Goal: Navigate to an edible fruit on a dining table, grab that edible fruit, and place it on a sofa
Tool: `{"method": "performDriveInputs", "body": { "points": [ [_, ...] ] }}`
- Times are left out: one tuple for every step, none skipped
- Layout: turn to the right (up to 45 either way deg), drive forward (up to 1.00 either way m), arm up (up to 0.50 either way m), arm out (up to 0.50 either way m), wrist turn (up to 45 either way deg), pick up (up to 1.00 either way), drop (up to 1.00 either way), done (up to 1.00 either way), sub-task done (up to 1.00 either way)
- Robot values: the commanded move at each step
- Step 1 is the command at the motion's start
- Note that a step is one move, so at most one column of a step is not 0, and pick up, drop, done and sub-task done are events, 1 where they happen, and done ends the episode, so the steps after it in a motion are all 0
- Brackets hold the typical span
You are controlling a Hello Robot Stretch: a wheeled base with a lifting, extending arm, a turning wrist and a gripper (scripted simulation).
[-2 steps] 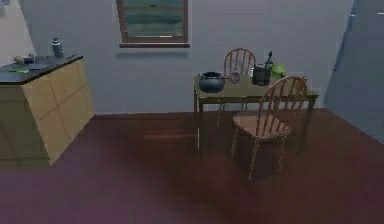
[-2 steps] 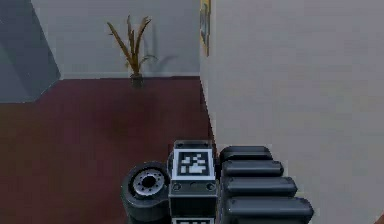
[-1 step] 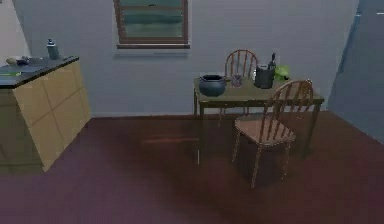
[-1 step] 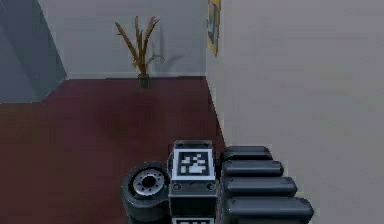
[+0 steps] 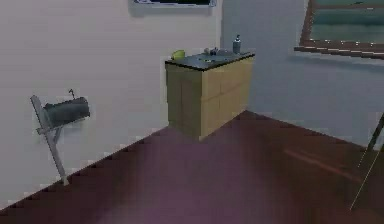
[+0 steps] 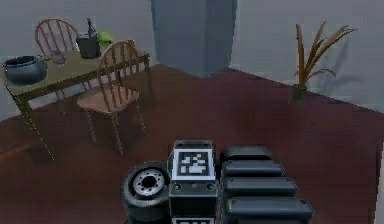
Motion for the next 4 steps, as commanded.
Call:
{"method": "performDriveInputs", "body": {
  "points": [
    [-39.0,0.0,0.0,0.0,0.0,0.0,0.0,0.0,0.0],
    [0.0,0.3,0.0,0.0,0.0,0.0,0.0,0.0,0.0],
    [-45.0,0.0,0.0,0.0,0.0,0.0,0.0,0.0,0.0],
    [-36.0,0.0,0.0,0.0,0.0,0.0,0.0,0.0,0.0]
  ]
}}
